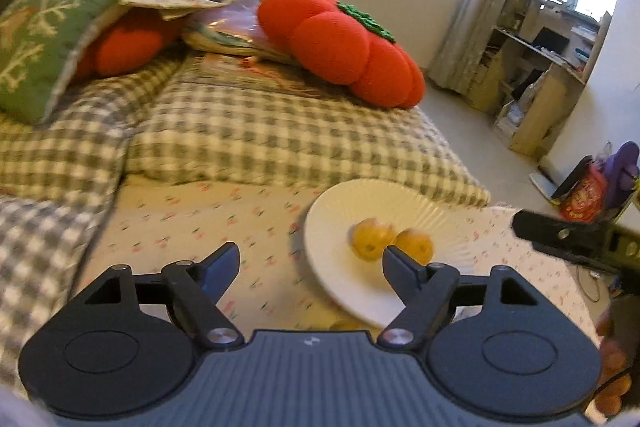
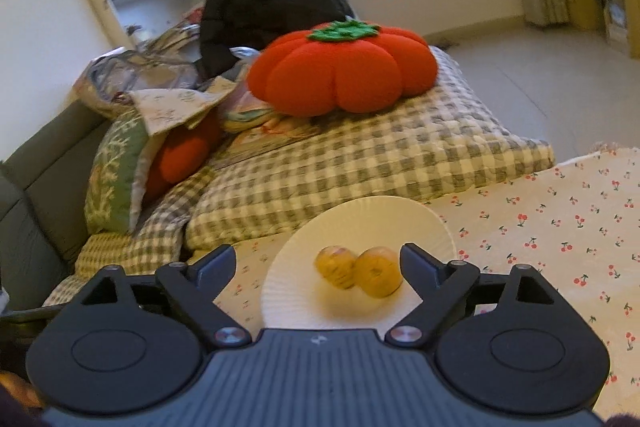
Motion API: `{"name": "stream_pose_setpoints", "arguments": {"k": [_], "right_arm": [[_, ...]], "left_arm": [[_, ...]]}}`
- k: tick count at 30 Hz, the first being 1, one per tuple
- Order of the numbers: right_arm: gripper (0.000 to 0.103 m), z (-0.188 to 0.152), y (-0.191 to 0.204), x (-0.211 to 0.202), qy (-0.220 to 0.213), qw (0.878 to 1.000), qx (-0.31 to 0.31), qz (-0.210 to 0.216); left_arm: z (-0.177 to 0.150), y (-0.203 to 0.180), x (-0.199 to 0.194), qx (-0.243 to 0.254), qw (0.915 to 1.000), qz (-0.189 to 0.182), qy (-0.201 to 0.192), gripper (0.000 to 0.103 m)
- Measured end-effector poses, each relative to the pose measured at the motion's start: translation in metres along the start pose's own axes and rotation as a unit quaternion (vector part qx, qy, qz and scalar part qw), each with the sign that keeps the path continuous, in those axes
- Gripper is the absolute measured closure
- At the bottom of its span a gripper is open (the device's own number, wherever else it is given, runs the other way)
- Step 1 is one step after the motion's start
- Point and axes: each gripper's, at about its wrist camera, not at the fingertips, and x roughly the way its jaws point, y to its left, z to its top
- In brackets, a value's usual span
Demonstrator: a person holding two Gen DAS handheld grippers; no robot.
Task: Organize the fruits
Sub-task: 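Withdraw both tools from the plate back toward the fruit pile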
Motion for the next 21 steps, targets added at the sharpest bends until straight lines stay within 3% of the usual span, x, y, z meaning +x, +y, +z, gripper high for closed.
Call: {"name": "stream_pose_setpoints", "arguments": {"k": [10,21], "right_arm": [[0.011,-0.025,0.021,-0.025,0.008,0.999,-0.033,0.004],[0.01,-0.062,0.043,-0.026,0.058,0.994,-0.089,0.018]], "left_arm": [[-0.03,0.026,-0.035,-0.037,0.9991,0.022,0.004,0.022],[-0.07,0.035,-0.049,-0.019,0.9983,0.046,0.03,0.02]]}}
